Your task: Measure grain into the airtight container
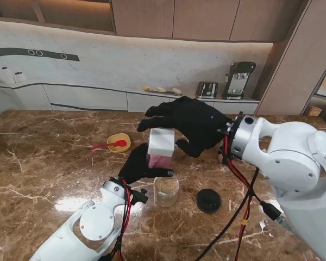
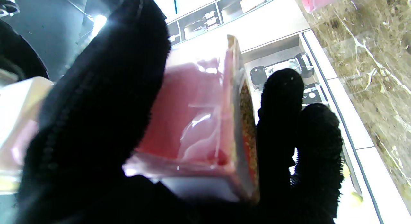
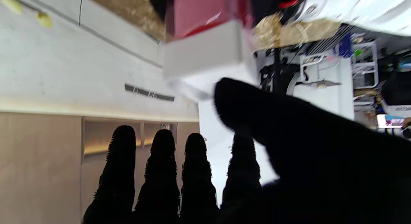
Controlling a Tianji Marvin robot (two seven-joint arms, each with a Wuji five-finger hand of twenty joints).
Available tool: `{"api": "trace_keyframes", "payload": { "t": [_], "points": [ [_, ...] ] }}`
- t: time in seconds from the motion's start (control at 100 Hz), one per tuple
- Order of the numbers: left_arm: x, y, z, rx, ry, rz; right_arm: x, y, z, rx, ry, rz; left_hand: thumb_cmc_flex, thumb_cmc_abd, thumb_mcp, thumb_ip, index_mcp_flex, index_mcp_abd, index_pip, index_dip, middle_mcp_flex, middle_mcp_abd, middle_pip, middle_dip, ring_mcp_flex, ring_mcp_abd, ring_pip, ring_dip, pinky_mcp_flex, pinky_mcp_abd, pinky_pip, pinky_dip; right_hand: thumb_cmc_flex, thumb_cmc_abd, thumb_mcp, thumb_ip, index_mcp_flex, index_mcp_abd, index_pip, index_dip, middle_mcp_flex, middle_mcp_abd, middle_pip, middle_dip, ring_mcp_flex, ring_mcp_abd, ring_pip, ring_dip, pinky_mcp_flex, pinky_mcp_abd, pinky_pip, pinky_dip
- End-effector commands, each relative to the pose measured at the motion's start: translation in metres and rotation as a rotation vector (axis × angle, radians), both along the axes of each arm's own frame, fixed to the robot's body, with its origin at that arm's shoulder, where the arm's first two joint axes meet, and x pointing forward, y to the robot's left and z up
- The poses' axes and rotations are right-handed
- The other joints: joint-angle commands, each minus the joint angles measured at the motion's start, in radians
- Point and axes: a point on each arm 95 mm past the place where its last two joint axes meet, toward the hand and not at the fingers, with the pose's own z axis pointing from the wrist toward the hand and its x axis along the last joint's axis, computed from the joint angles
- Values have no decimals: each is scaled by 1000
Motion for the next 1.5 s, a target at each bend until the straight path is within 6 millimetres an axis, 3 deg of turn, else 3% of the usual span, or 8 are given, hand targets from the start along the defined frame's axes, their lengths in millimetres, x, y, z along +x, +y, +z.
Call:
{"api": "trace_keyframes", "payload": {
  "t": [0.0, 0.44, 0.52, 0.91, 1.02, 1.2, 1.36, 1.49],
  "points": [
    [-1, -1, 0, 0, 2, -2, 1, -1, -1, -29, 17, 4, 179, 459, 281, -20, 213, -246, 217, 29, 83, -105, 70, 11, 20, -74, 3, 4, -3, -21, 21, 13, 115, -14, 111, -44, -22, -67, -7, 24, -41, 0, -10, -9, -56, -6, -7, -19, -27, -29, -35, 15],
    [-1, 0, -1, 2, 0, -6, 11, 15, -20, -110, 40, 42, 178, 458, 282, -20, 213, -248, 218, 29, 84, -106, 70, 11, 23, -73, 3, 3, -1, -20, 21, 13, 183, 30, 118, -71, 61, -159, 104, 180, -4, -38, 133, 65, -6, -38, 108, 8, 18, -77, -18, 13],
    [-1, -1, -1, 1, 1, -6, 13, 17, -21, -99, 26, 34, 178, 459, 283, -20, 214, -248, 217, 29, 84, -107, 70, 11, 21, -74, 2, 3, -1, -20, 21, 13, 145, 41, 20, -93, 100, -138, 122, 209, 71, -71, 185, 116, 58, -58, 166, 50, 65, -69, 32, 32],
    [-1, 0, -1, -2, -3, -3, 17, 22, -24, -42, 17, -61, 179, 458, 283, -20, 213, -245, 217, 29, 84, -103, 70, 11, 19, -72, 2, 4, -3, -22, 20, 12, -306, 98, -374, -116, 374, 30, 309, 236, 530, -101, 230, 226, 396, -64, 345, 219, 279, -41, 347, 205],
    [-2, 1, -1, -2, -3, -3, 17, 27, -29, -1, -4, -147, 179, 459, 282, -20, 213, -245, 217, 29, 82, -103, 70, 11, 20, -72, 3, 4, -3, -22, 20, 12, -479, 303, -674, -55, 457, 84, 384, 248, 679, -84, 310, 279, 549, -30, 464, 270, 409, -36, 565, 215],
    [-2, 1, -1, -3, -1, 0, 12, 27, -32, 31, -45, -195, 180, 458, 282, -20, 213, -244, 217, 29, 83, -102, 70, 12, 19, -72, 3, 5, -4, -22, 20, 12, -763, 409, -573, -17, 300, 121, 181, 96, 611, -61, 198, 183, 544, 1, 369, 202, 399, -44, 584, 102],
    [-3, 1, -1, -3, 0, 0, 9, 16, -22, 69, -71, -187, 179, 458, 283, -20, 213, -246, 217, 29, 84, -104, 70, 12, 21, -72, 4, 5, -2, -23, 21, 13, -691, 421, -607, -11, 100, 135, 33, -3, 322, -45, 44, 50, 301, 9, 115, 83, 177, 5, 259, -2],
    [-2, 2, -1, -2, -2, 0, 4, 5, -8, 51, 1, -109, 178, 458, 283, -21, 214, -246, 218, 30, 85, -104, 71, 12, 22, -73, 4, 4, -1, -23, 21, 13, -333, 187, -566, 38, -5, 174, -22, -19, 74, -8, -29, -11, 92, 20, 8, 16, 31, 21, 79, 2]
  ]
}}
